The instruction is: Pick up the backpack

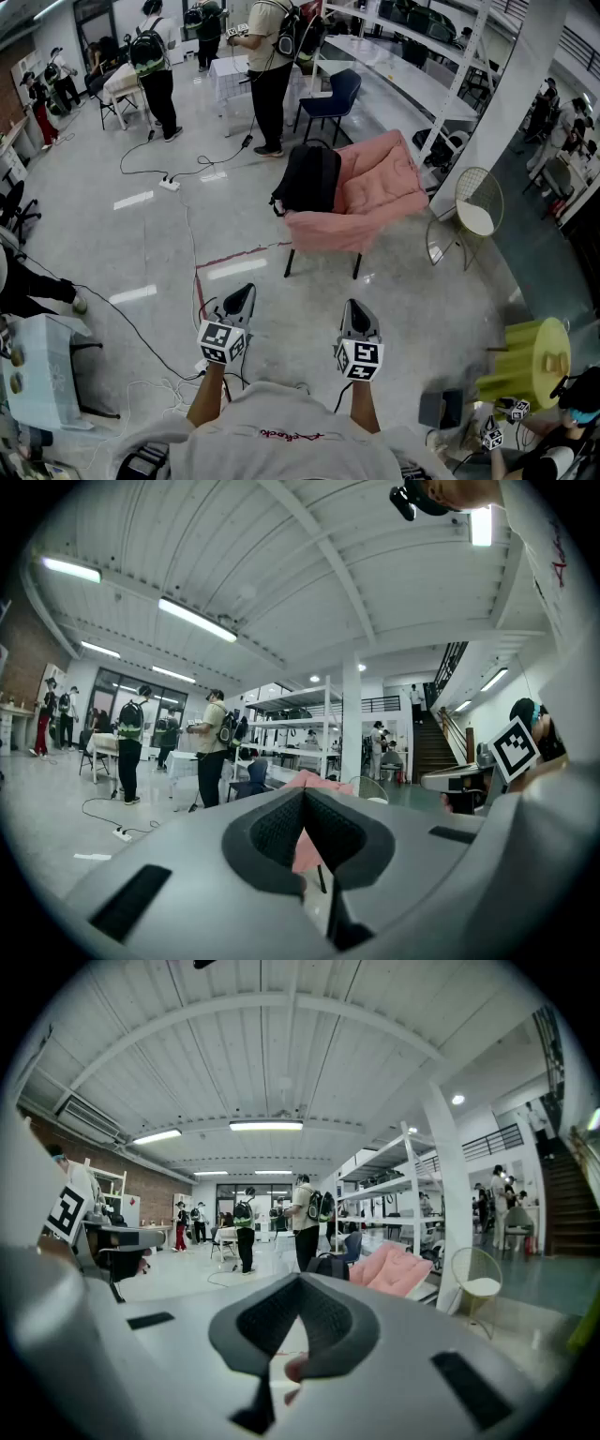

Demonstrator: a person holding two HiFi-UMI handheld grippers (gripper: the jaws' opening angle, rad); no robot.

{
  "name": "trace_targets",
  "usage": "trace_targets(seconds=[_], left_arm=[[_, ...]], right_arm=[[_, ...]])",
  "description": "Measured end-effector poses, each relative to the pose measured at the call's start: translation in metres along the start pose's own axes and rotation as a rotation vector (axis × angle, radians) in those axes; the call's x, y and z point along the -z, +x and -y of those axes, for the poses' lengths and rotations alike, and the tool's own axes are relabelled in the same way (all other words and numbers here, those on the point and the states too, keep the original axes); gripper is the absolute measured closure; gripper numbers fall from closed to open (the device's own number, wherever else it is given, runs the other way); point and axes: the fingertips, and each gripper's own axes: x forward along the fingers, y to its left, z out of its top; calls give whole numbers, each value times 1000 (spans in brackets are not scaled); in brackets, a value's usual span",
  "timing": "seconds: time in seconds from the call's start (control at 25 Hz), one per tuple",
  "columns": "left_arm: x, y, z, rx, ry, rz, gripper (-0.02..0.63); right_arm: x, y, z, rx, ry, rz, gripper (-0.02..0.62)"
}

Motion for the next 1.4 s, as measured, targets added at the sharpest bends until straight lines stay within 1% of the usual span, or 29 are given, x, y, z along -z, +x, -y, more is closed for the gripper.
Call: trace_targets(seconds=[0.32,0.68,0.88,1.04,1.4], left_arm=[[1,2,-7,22,2,1,597],[4,5,-35,36,-2,3,597],[3,6,-49,56,-7,0,597],[3,7,-57,81,-4,7,597],[3,6,-64,113,10,5,597]], right_arm=[[3,5,-8,16,4,-7,577],[1,22,-26,34,15,-1,577],[-6,33,-45,34,13,7,577],[-4,37,-57,33,-1,0,577],[-4,37,-67,43,5,3,577]])
